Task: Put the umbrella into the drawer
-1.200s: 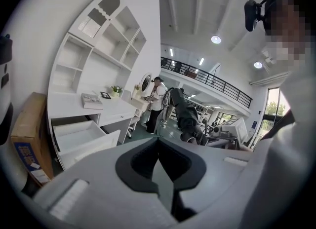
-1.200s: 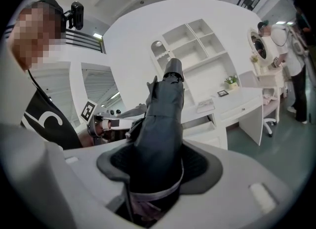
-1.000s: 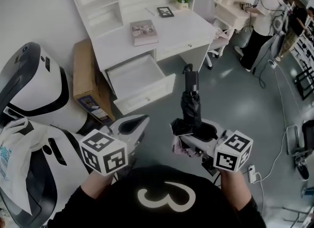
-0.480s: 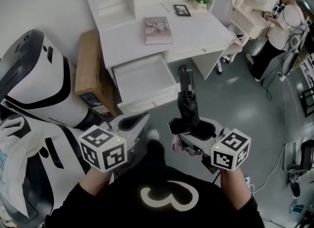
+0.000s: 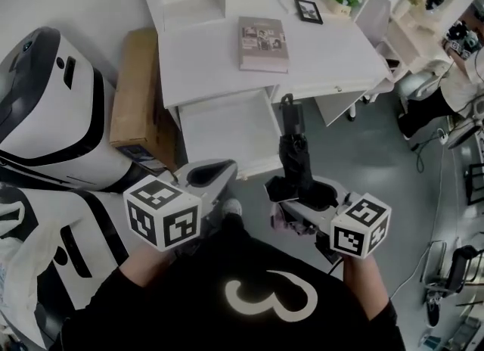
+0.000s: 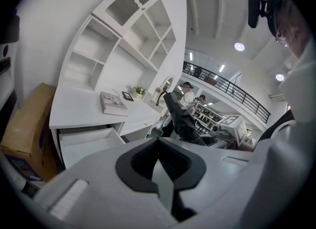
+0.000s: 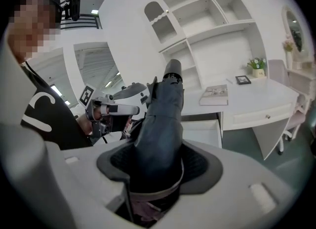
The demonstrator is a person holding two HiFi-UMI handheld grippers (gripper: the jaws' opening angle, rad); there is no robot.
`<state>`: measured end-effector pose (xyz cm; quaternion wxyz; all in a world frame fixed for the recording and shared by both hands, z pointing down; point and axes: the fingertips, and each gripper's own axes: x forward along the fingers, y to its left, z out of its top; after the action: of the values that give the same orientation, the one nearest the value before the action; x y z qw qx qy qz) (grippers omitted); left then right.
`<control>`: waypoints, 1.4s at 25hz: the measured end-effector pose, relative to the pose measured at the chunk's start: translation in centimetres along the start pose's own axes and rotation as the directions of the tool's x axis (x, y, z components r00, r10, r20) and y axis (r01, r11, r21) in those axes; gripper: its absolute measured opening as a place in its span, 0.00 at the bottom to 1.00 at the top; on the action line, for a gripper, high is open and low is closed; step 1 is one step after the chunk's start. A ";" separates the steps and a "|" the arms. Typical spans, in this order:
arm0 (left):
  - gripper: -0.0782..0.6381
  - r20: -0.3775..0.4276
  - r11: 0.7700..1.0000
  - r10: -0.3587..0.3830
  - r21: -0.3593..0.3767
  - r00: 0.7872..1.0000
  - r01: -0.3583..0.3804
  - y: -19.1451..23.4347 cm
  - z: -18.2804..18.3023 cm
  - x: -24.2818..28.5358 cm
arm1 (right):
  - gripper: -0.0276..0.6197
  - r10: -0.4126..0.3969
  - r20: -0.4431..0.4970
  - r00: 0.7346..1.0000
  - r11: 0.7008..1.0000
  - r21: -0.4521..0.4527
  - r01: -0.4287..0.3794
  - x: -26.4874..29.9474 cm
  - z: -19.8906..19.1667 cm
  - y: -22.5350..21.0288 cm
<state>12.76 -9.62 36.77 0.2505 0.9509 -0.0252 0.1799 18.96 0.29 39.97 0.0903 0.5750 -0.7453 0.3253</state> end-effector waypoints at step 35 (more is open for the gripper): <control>0.12 -0.001 0.888 0.357 -0.311 0.934 -0.339 20.6 2.7 -1.7 | 0.43 0.124 -0.592 0.797 0.839 -0.366 -0.402 22.0 5.6 -8.7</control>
<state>9.18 -28.98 43.64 0.3578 0.8851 -0.2298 0.1889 21.16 -21.68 50.17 0.3888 0.3047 -0.8189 0.2922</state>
